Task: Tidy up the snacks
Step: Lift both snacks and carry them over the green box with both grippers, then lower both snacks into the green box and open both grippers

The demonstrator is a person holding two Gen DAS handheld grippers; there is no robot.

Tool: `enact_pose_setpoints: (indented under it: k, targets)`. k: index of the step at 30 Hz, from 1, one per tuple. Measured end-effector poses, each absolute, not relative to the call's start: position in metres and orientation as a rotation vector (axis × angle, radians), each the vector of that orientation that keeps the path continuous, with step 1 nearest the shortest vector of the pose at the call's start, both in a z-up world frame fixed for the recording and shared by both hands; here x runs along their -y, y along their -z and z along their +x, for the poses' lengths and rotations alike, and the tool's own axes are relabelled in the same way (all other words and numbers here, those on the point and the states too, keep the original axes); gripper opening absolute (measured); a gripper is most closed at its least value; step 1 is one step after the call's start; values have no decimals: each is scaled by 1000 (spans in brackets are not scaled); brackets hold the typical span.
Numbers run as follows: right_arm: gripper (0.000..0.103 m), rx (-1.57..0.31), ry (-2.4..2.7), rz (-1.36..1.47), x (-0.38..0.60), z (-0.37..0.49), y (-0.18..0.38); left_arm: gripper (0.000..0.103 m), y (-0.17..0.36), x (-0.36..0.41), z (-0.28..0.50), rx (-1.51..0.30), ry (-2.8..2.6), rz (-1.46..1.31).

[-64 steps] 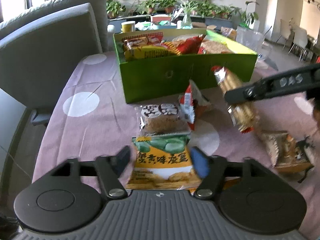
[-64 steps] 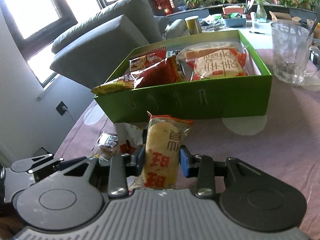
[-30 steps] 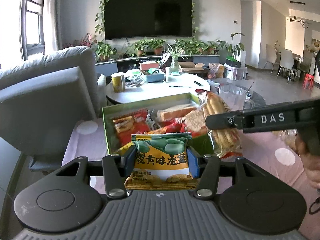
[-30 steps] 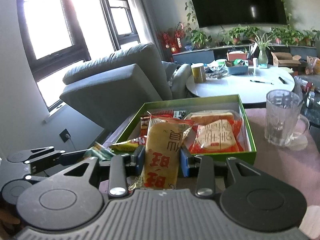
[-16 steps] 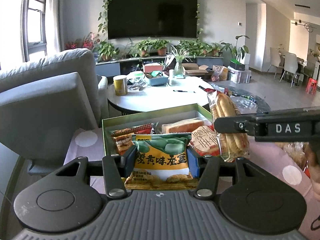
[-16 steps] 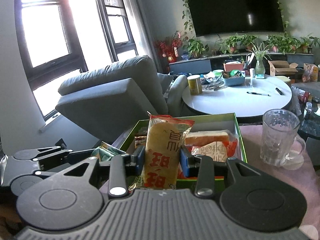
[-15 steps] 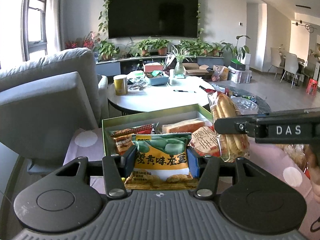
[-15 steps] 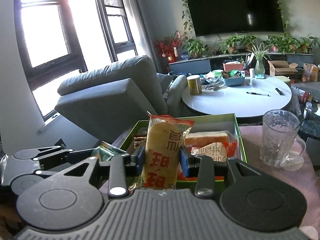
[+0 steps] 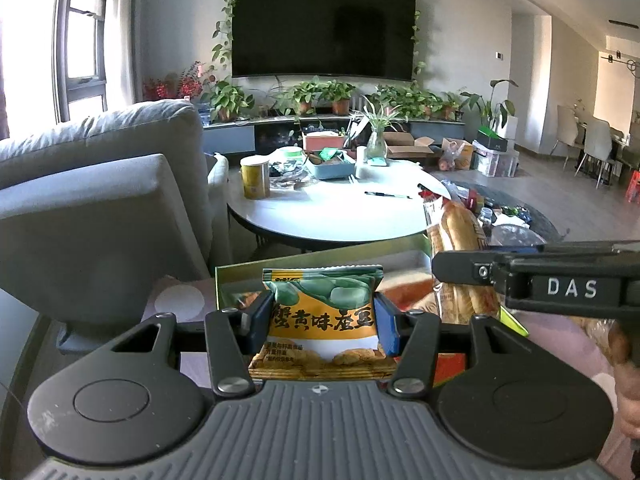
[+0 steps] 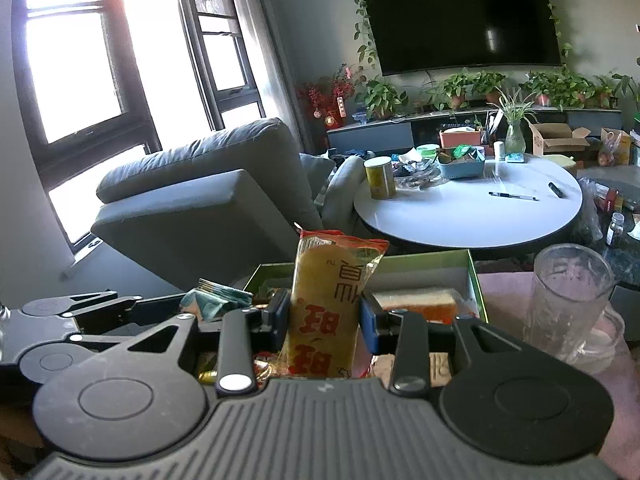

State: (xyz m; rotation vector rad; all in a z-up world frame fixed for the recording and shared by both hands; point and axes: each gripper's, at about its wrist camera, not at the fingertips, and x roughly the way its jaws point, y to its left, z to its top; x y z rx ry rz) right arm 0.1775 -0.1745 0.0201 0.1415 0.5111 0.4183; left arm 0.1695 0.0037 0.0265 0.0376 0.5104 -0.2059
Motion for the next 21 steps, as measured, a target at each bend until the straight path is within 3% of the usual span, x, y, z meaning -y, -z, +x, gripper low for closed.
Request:
enact_pose_setpoints:
  k: [21]
  targets:
    - [61, -557, -412, 155, 158, 225, 0, 49, 1, -14, 215, -577, 181, 5]
